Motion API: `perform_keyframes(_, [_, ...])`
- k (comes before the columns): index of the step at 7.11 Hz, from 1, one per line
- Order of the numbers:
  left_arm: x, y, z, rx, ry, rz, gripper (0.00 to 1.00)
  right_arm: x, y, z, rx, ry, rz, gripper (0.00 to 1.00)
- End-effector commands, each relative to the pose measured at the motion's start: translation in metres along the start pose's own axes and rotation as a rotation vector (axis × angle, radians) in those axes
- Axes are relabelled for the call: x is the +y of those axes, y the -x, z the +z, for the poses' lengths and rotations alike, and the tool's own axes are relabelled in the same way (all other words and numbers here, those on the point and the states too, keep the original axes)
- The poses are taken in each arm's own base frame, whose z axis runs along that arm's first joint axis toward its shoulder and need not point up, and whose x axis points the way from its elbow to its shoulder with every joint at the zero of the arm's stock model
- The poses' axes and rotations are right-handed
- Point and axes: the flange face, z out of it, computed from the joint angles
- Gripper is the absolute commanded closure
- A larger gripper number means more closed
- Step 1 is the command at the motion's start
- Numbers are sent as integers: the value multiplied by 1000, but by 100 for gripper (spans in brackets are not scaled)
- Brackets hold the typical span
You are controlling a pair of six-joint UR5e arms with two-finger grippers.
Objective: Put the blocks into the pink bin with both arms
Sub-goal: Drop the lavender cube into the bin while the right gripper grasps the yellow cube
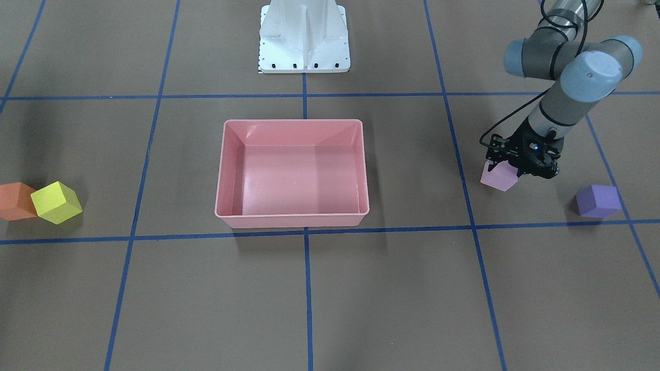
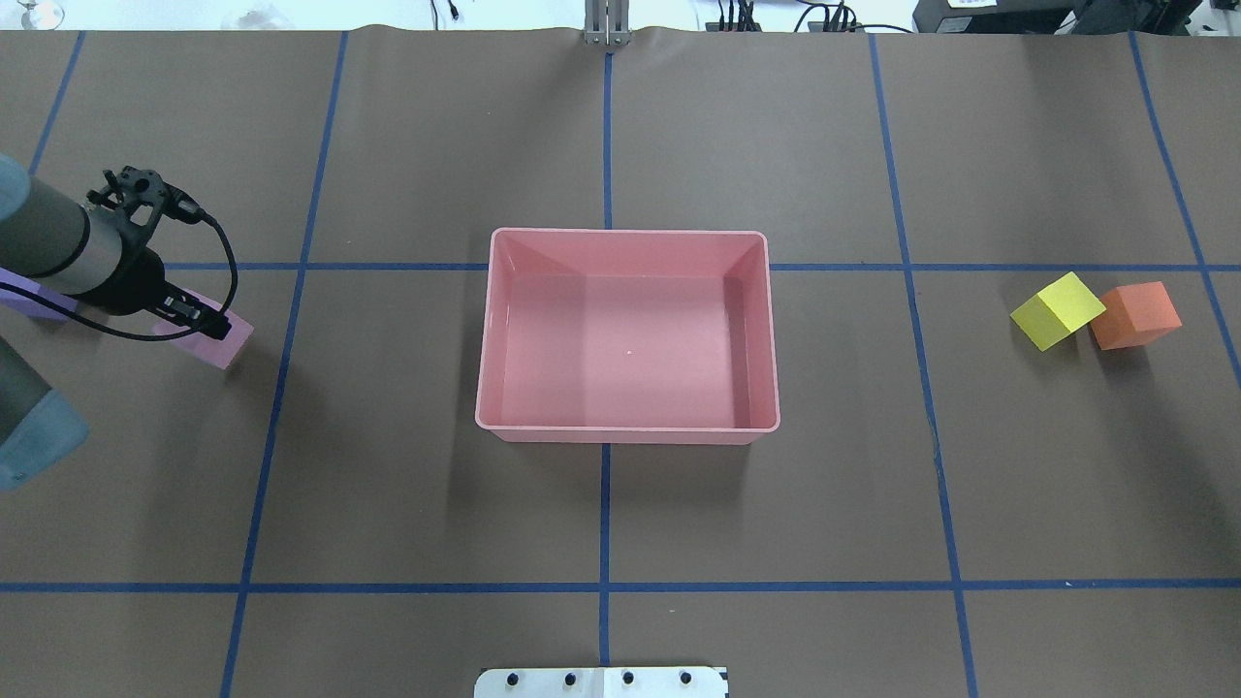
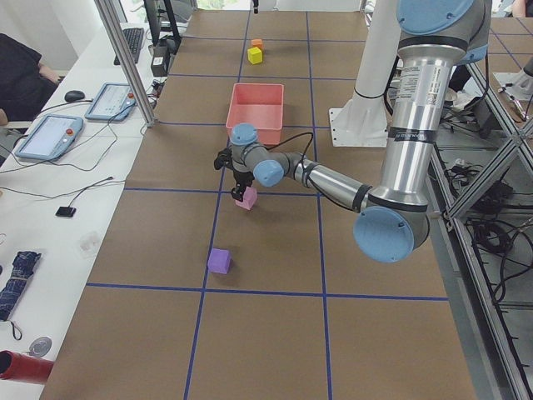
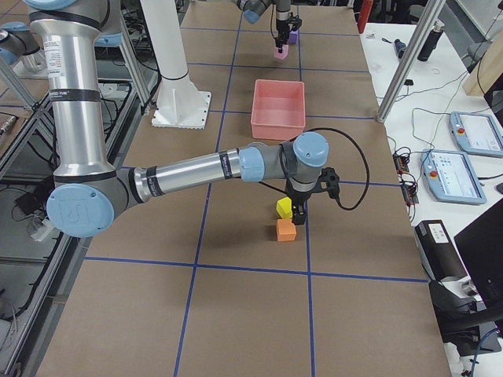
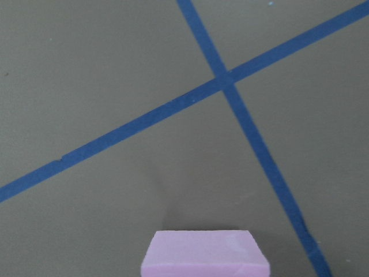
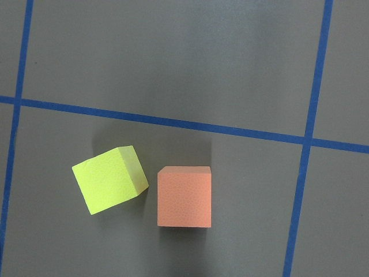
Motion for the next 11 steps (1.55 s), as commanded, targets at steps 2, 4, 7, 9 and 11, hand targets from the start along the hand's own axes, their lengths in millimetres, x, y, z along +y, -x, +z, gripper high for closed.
perform_keyframes(2, [-47,-35,-75,4,1,-117,100,-23,62,26,-9,-3,-113,0])
perform_keyframes(4, [-86,-67,-117,79,-28,-233,100,-24,87,64,-17,20,-203,0])
perform_keyframes(7, [-143,-158,-181,193,-101,-467,100,-37,92,120,8,42,-285,0])
perform_keyframes(9, [-151,-259,-195,293,-70,-552,100,-33,97,149,42,85,-297,0])
perform_keyframes(11, [-148,-298,-172,271,-82,-553,100,-46,112,168,40,109,-317,0])
